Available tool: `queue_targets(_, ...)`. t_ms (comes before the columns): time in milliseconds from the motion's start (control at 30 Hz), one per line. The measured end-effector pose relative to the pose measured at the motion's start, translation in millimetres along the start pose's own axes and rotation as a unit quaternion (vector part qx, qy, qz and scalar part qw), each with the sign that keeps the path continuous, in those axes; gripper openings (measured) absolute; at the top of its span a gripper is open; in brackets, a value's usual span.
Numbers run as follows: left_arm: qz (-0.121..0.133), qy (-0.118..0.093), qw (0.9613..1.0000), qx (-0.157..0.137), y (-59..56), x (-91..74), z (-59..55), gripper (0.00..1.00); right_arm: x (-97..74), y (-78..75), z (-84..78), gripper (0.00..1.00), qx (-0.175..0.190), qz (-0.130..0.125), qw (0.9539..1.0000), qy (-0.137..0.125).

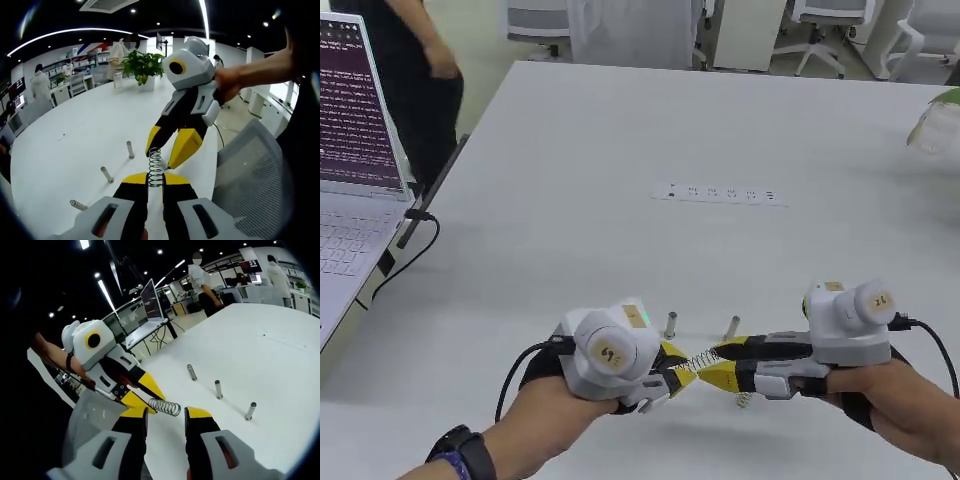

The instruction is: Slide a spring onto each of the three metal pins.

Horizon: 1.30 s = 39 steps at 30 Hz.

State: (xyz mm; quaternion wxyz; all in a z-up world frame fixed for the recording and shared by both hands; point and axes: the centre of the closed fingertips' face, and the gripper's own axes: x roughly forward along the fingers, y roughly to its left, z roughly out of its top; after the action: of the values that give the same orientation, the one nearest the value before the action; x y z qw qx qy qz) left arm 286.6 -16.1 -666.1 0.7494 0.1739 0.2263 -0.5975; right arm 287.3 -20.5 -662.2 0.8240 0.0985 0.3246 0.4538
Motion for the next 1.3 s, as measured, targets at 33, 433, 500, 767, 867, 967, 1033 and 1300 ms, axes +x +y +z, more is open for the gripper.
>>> queue_targets(33, -0.001, 0.000, 1.0000, 0.003, -0.5, 0.1, 0.1, 0.02, 0.4, 0.9, 0.8, 0.25, 0.001, 0.001, 1.0000, -0.001)
queue_targets(433, -0.006, 0.010, 0.9996, 0.026, -2.9, 0.2, -5.2, 0.02, 1.9, 1.3, 5.2, 0.12, -0.007, -0.004, 1.0000, -0.001)
queue_targets(500, -0.006, 0.014, 0.9994, 0.032, -3.2, 0.5, -6.6, 0.02, 3.0, 1.6, 4.1, 0.12, -0.012, -0.005, 0.9999, 0.006)
queue_targets(767, -0.004, 0.020, 0.9988, 0.045, -4.3, 1.8, -13.0, 0.02, 6.4, 6.4, 1.7, 0.11, -0.039, -0.004, 0.9987, 0.033)
queue_targets(867, -0.002, 0.020, 0.9988, 0.045, -3.9, 2.8, -16.0, 0.02, 8.9, 10.2, 0.2, 0.12, -0.057, -0.002, 0.9971, 0.050)
queue_targets(967, 0.000, 0.014, 0.9992, 0.038, -3.2, 3.3, -16.1, 0.02, 10.5, 11.8, 1.1, 0.12, -0.068, 0.001, 0.9960, 0.058)
queue_targets(1033, 0.001, 0.009, 0.9993, 0.036, -3.2, 3.1, -14.7, 0.02, 11.6, 11.9, 0.2, 0.10, -0.076, -0.001, 0.9948, 0.068)
queue_targets(1300, 0.002, -0.012, 0.9996, 0.027, -0.1, 0.7, -6.0, 0.02, 12.6, 16.2, 2.0, 0.08, -0.104, 0.000, 0.9900, 0.096)
